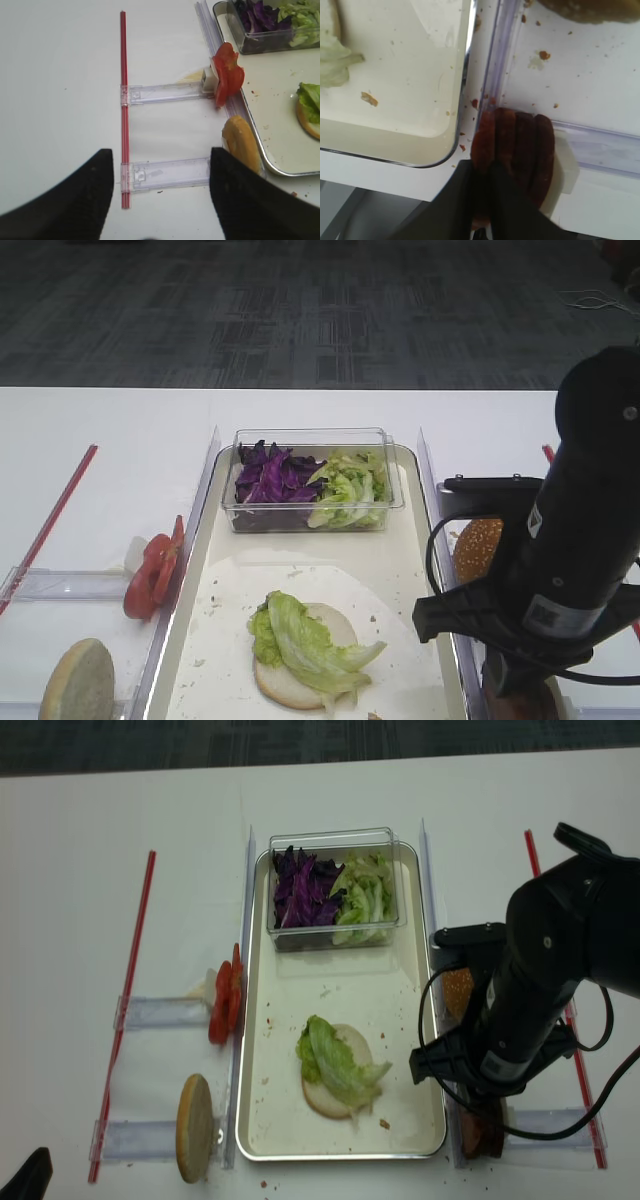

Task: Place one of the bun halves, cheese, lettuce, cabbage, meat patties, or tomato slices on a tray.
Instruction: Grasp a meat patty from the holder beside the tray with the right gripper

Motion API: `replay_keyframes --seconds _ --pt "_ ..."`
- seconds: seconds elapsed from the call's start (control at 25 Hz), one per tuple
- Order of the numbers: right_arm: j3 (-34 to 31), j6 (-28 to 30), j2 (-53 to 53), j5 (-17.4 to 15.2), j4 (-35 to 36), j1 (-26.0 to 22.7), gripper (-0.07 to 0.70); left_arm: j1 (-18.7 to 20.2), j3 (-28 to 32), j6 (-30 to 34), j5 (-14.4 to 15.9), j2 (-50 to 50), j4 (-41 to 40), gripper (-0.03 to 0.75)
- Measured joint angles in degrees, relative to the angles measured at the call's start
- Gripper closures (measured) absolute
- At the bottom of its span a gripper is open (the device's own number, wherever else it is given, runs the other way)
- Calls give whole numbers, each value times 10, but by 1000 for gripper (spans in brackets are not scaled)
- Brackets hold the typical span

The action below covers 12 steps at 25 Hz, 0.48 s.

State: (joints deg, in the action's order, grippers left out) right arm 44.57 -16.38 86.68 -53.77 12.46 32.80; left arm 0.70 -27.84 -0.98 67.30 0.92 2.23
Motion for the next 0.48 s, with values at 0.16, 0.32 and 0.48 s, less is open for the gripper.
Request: replay_keyframes --seconds 0.16,0.32,0.48 --pt "0 0 0 0 2 0 543 0 0 0 0 0 0 288" --pt "0 2 0 -2 4 0 546 0 0 0 0 0 0 288" --pt "0 0 0 -2 4 0 546 0 0 0 0 0 0 288"
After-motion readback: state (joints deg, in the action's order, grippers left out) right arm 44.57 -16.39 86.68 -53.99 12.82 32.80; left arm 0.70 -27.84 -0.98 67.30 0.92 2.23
